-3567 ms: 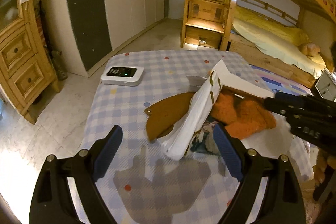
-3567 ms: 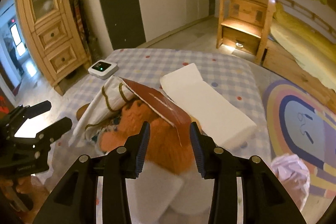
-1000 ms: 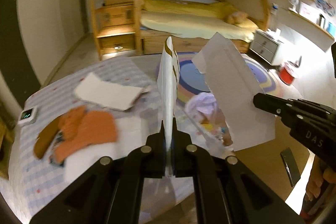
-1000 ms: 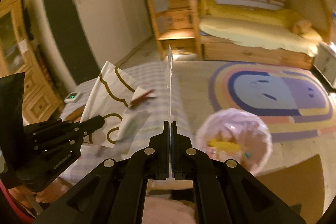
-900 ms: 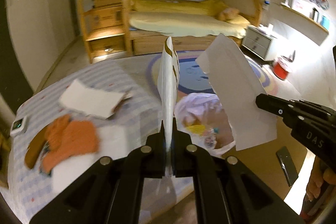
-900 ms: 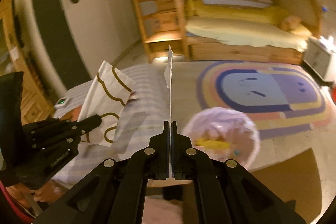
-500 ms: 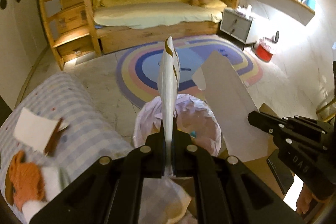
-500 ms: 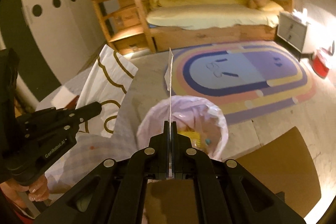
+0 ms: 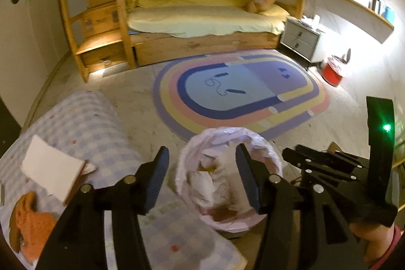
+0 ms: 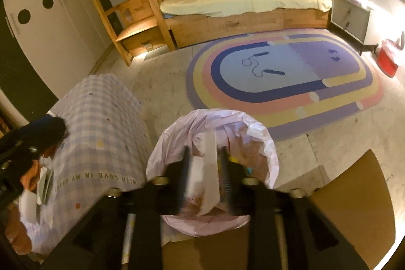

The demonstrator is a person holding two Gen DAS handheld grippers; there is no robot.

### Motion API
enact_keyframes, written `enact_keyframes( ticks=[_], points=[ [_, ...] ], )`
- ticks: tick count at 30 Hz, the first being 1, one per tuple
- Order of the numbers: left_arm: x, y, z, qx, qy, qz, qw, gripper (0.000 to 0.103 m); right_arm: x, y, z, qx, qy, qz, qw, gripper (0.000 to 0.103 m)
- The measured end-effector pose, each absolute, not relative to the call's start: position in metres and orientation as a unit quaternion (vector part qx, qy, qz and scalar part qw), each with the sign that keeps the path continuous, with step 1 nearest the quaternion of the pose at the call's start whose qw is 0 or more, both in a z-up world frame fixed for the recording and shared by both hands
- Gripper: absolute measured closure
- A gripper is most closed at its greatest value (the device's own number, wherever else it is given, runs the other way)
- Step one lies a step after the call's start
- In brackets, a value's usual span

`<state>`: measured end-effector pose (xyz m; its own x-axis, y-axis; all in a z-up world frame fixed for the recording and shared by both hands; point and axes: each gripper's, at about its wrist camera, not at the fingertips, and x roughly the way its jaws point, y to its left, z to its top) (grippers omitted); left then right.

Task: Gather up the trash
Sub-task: 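Carry paper and bag over the bin and open both tools, then move both tools back over the table toward the orange gloves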

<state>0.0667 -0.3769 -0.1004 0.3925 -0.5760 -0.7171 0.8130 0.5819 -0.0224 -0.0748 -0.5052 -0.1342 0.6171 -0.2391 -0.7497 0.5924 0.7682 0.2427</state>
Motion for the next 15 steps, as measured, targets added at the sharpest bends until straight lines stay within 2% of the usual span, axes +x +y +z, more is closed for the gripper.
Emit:
enact_keyframes(
  ticks=[12, 15],
  points=[
    [0.059, -0.272, -0.065, 0.142, 0.34, -0.367, 0.854, 0.05, -0.099, -0.44, -0.066, 0.21, 0.318, -0.184, 0.906, 0.071],
    [0.055, -0.242, -0.061, 0.138, 0.342, -0.342, 0.864, 0.046, -0.091, -0.409, -0.055, 0.191, 0.32, -0.15, 0.916, 0.071]
  ],
)
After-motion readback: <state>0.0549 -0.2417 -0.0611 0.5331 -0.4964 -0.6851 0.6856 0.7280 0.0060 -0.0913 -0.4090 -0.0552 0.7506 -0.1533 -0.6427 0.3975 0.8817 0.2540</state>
